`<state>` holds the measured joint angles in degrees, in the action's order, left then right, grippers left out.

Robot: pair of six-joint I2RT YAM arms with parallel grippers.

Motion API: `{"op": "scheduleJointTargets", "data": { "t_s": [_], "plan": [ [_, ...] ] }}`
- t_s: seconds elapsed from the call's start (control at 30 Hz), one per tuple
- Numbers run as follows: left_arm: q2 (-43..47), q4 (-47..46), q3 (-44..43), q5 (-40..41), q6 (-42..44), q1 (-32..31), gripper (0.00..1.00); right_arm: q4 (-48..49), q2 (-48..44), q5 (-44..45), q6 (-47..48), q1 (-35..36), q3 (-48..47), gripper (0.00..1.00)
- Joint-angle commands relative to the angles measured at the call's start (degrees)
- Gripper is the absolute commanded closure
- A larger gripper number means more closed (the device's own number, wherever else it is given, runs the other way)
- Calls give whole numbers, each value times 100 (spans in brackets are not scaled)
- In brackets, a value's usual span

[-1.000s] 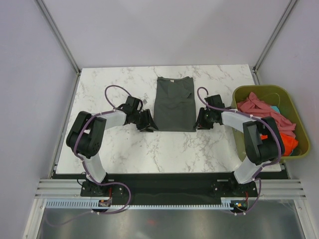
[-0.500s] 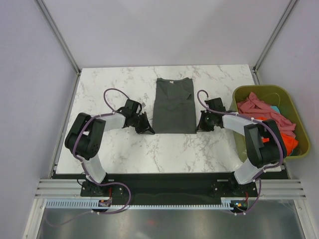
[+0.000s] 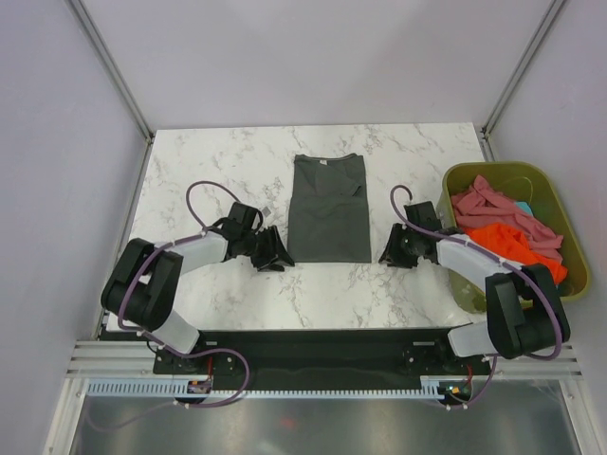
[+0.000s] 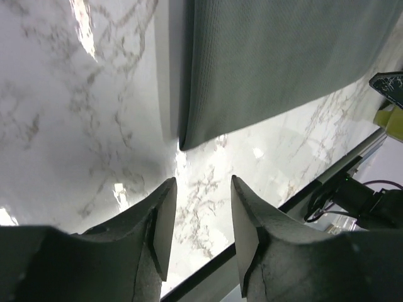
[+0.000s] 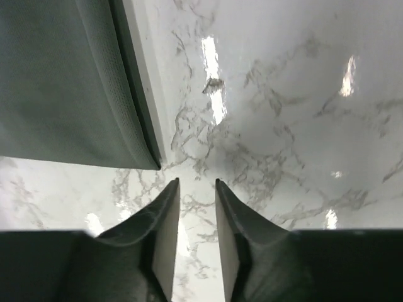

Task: Fold and stack the t-shirts
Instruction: Fold the tshirt

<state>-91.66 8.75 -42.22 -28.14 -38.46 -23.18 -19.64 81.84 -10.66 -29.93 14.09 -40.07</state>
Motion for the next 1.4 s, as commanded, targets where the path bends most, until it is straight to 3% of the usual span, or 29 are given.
{"op": "scheduleJointTargets", "data": {
  "t_s": [0.0, 0.17, 0.27, 0.3, 0.33, 0.43, 0.9, 1.37],
  "plan": [
    [490, -58, 205, 141, -363, -81, 51, 12, -467, 47, -1211, 50, 306, 61],
    [544, -102, 380, 362, -505, -81, 48, 856, -793, 272, -2323, 462, 685, 50],
    [395, -102, 573, 362, -505, -90, 48, 996, -723, 625, -2805, 797, 694, 50],
    [351, -285, 618, 458, -1314, -99, 50, 1067, -696, 765, -2947, 902, 729, 50],
    [237, -1113, 653, 354, -1383, -99, 51, 1276, -687, 828, -3079, 955, 860, 50],
    [26, -1384, 758, 502, -1533, -152, 51, 1620, -705, 1248, -3606, 1148, 1150, 50],
    [-195, -1649, 873, 1011, -1647, -178, 59, 2139, -556, 1901, -3897, 1281, 1643, 58],
    [-37, -1640, 1084, 1591, -1753, -222, 57, 2307, -406, 1997, -3967, 1281, 1757, 67]
  ]
}}
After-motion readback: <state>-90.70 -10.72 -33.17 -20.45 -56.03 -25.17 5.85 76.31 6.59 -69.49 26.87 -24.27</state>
